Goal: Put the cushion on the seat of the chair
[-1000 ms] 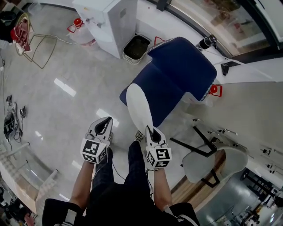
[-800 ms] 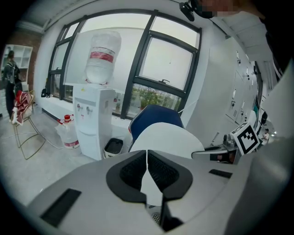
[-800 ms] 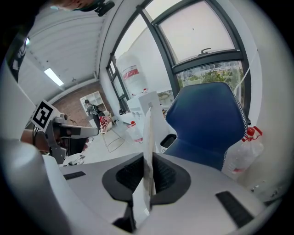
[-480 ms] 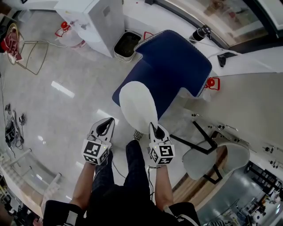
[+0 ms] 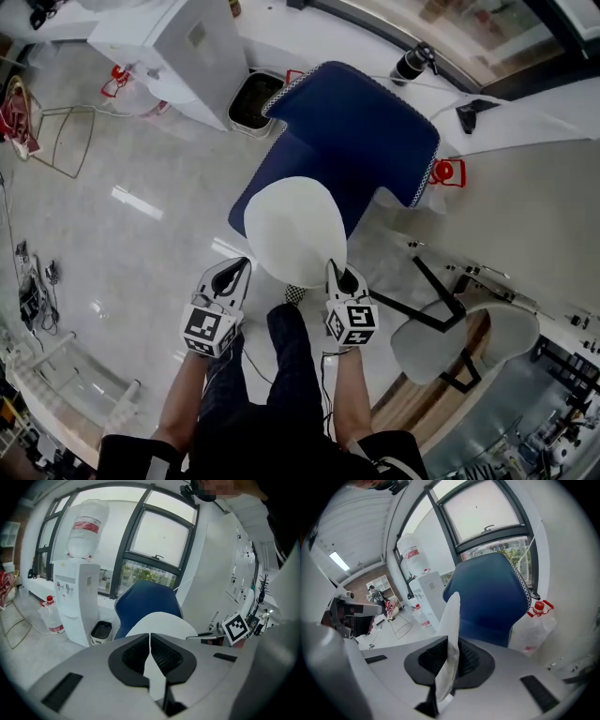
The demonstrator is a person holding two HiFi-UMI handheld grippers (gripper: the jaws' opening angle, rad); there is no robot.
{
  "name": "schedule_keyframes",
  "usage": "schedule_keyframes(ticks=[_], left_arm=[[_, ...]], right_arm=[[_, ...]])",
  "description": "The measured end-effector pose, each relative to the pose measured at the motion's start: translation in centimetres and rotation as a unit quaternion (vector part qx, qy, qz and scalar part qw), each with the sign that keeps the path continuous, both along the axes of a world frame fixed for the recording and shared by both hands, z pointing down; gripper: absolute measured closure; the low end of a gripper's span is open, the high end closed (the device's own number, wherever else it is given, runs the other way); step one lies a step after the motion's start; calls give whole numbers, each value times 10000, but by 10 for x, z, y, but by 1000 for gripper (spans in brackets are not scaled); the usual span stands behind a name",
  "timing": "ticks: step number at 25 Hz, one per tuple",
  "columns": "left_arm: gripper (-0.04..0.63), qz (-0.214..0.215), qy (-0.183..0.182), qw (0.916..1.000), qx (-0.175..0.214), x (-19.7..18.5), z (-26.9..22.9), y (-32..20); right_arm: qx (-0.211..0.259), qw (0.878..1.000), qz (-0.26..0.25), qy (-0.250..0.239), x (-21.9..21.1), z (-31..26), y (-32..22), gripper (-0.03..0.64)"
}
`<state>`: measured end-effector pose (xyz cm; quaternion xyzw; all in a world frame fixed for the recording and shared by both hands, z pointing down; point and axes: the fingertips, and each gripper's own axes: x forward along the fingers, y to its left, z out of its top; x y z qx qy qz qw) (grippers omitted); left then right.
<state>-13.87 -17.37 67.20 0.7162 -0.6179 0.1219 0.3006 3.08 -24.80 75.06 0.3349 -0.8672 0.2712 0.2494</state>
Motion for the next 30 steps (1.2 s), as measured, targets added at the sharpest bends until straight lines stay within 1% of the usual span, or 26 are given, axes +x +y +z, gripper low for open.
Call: schedule_keyframes(ticks=[9,20,30], left_arm=[[571,122,68,9998,-144,21,33,-25],[571,381,197,9985,-339,58,82,-62],[571,347,218,9980,-490,73,121,-77]], right_arm=[[-276,9993,254,14,32,45,-33,563],[-479,9983,335,38,57,91,-58,561],[-724,9965,403,63,78,149,-77,560]])
